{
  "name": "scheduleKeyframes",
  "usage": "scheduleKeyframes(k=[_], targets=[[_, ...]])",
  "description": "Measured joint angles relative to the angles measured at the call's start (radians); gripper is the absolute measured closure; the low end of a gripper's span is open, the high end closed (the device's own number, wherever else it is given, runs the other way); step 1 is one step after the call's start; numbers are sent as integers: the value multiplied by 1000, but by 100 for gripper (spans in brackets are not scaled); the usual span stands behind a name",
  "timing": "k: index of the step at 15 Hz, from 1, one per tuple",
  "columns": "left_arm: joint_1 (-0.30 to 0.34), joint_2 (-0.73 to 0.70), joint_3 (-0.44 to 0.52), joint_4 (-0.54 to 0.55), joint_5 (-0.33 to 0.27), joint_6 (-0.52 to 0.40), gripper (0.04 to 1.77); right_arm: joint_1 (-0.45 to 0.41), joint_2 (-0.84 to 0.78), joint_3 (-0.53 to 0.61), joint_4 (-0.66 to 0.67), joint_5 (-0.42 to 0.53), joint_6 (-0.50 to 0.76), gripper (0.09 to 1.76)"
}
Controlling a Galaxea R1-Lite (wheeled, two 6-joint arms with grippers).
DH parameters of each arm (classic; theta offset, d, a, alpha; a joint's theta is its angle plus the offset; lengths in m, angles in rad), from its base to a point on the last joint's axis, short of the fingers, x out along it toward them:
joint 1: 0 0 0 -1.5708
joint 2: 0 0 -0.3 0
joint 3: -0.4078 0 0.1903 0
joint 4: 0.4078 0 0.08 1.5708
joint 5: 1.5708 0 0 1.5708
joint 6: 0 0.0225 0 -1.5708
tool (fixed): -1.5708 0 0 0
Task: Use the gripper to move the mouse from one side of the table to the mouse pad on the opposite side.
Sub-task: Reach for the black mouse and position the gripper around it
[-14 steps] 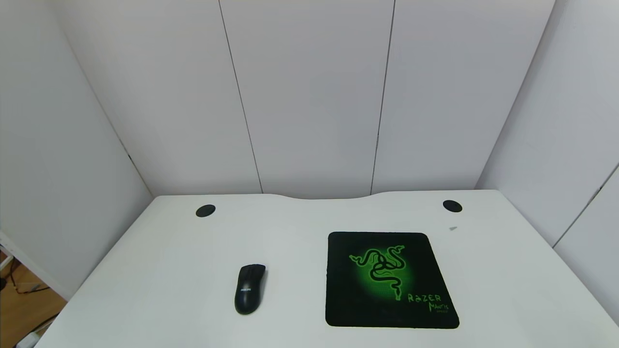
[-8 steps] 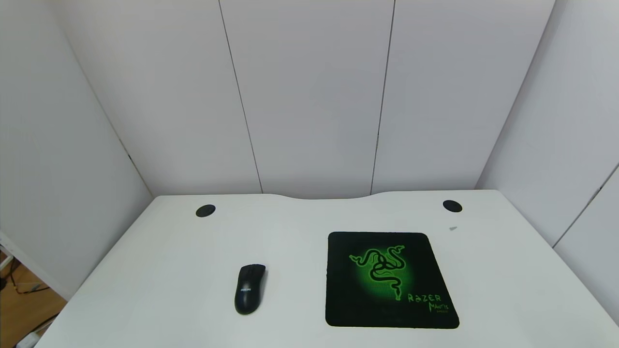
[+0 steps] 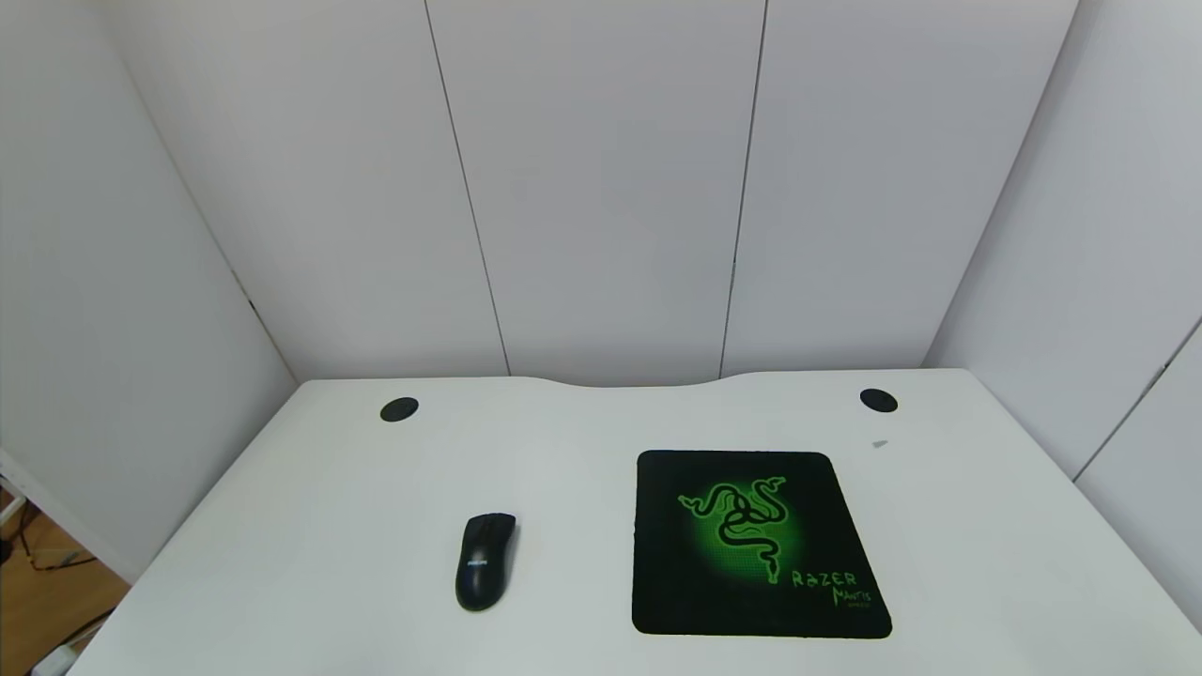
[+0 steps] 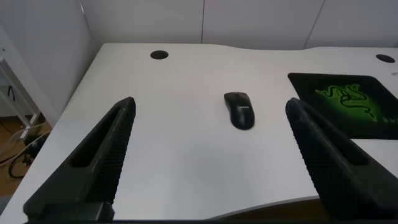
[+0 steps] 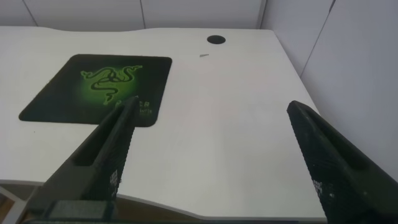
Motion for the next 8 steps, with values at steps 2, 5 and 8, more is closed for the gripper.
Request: scheduleKeyframes(k=[2,5,8], targets=[[-2,74,-71,-2,1,0,9,0,0,0,0,0,0,14],[-4,218,-181,-11,6,-2,9,0,0,0,0,1,0,14],[-4,370,-290,-7,5,-10,9,0,0,0,0,1,0,14]])
